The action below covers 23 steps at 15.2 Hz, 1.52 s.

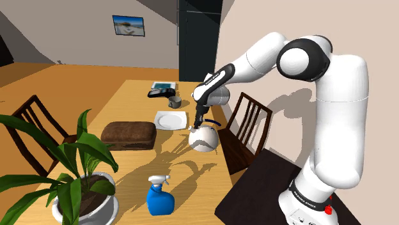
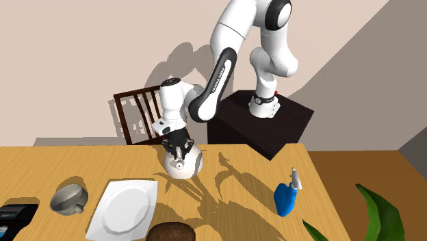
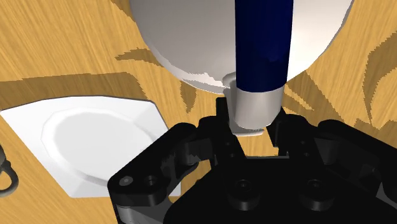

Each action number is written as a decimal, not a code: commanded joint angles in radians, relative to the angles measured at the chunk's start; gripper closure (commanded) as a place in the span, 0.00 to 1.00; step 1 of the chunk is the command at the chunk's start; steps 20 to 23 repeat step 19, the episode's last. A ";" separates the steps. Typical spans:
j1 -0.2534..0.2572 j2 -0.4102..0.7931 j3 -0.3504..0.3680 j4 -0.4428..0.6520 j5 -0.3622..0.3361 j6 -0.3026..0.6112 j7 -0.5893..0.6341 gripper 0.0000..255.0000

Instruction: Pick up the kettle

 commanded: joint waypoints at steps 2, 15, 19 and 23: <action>0.001 0.000 0.000 0.001 -0.001 -0.001 0.002 1.00; 0.025 -0.126 -0.039 0.015 -0.082 -0.134 0.080 1.00; 0.027 -0.145 -0.044 0.021 -0.094 -0.158 0.092 1.00; 0.027 -0.145 -0.044 0.021 -0.094 -0.158 0.092 1.00</action>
